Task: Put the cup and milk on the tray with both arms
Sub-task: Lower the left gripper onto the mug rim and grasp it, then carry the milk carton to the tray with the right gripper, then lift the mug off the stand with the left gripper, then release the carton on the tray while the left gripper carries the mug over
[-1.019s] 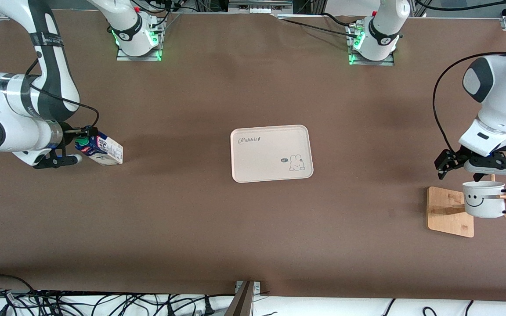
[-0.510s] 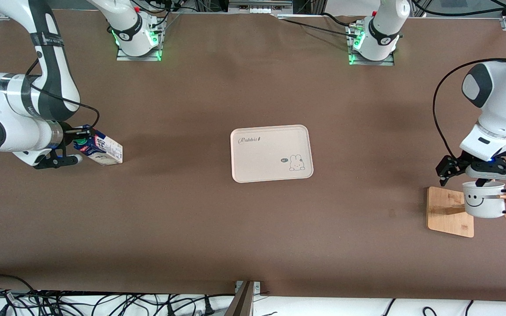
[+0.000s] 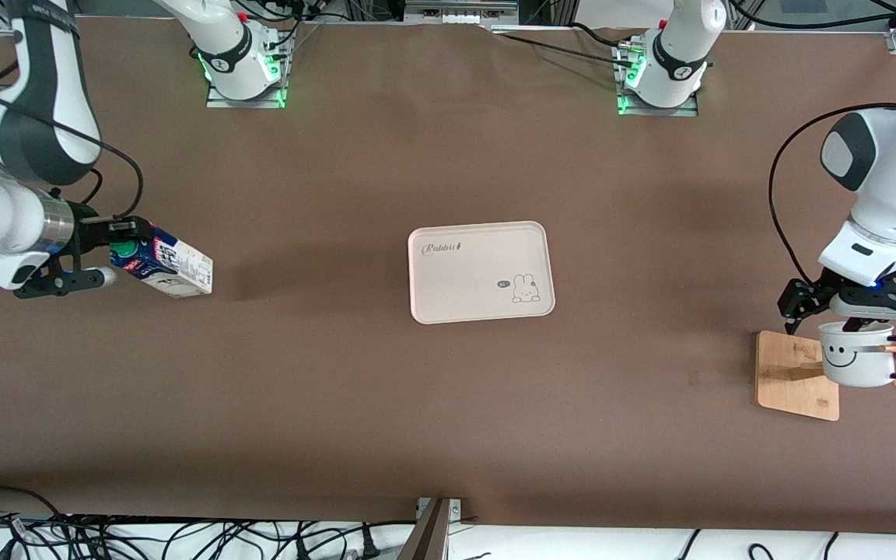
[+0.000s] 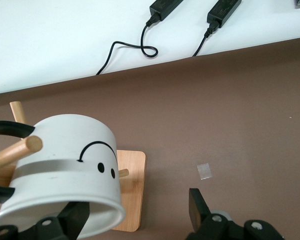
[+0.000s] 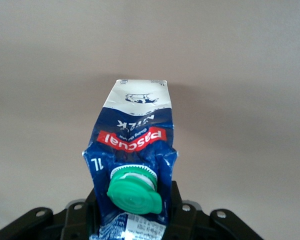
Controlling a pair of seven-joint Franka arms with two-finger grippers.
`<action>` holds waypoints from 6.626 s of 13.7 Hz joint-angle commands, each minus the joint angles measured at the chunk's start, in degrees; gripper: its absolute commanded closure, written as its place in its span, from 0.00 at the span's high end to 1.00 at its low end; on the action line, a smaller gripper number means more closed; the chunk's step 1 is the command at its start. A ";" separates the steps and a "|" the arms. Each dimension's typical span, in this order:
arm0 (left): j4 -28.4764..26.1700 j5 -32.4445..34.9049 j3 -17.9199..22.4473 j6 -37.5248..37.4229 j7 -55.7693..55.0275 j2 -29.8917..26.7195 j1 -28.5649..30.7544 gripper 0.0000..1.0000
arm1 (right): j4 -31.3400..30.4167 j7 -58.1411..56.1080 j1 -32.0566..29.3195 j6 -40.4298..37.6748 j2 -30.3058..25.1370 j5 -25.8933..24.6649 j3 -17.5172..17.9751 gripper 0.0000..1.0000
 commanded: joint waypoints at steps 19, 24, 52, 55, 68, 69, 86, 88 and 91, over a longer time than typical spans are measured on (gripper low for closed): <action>2.63 0.87 -0.13 2.32 0.54 1.86 2.42 0.00 | 22.09 32.79 22.97 -1.12 13.02 4.63 14.68 0.52; 2.54 0.60 -0.74 2.06 0.10 1.42 1.81 0.00 | 29.58 33.41 23.15 -8.79 18.75 5.78 14.76 0.50; 16.58 -9.49 -3.20 -51.79 0.28 -3.25 -15.16 0.00 | 24.40 45.80 27.28 9.94 26.58 6.92 14.50 0.50; 20.73 -9.86 -3.90 -57.06 0.28 -0.96 -15.25 0.00 | 24.40 46.33 27.11 9.94 26.40 7.53 14.50 1.00; 29.00 -11.78 -9.52 -63.86 -0.16 8.70 -15.68 0.00 | 24.92 53.72 26.93 -0.51 11.30 5.69 5.47 1.00; 29.00 -12.14 -11.36 -63.42 -0.25 9.85 -15.95 0.00 | 24.92 52.06 26.93 -1.56 10.41 5.69 3.53 1.00; 28.12 -12.32 -12.87 -41.97 -20.29 27.35 -30.63 0.00 | 21.50 12.15 -11.86 -11.07 2.85 -3.50 10.92 1.00; 28.12 -12.49 -12.70 -41.97 -20.38 27.44 -30.63 0.00 | 19.75 12.58 -17.61 -10.72 1.01 -7.40 18.17 1.00; 28.12 -12.58 -12.26 -41.97 -20.47 27.44 -30.54 0.05 | 18.42 12.31 -19.21 -9.22 -2.15 -6.88 18.63 1.00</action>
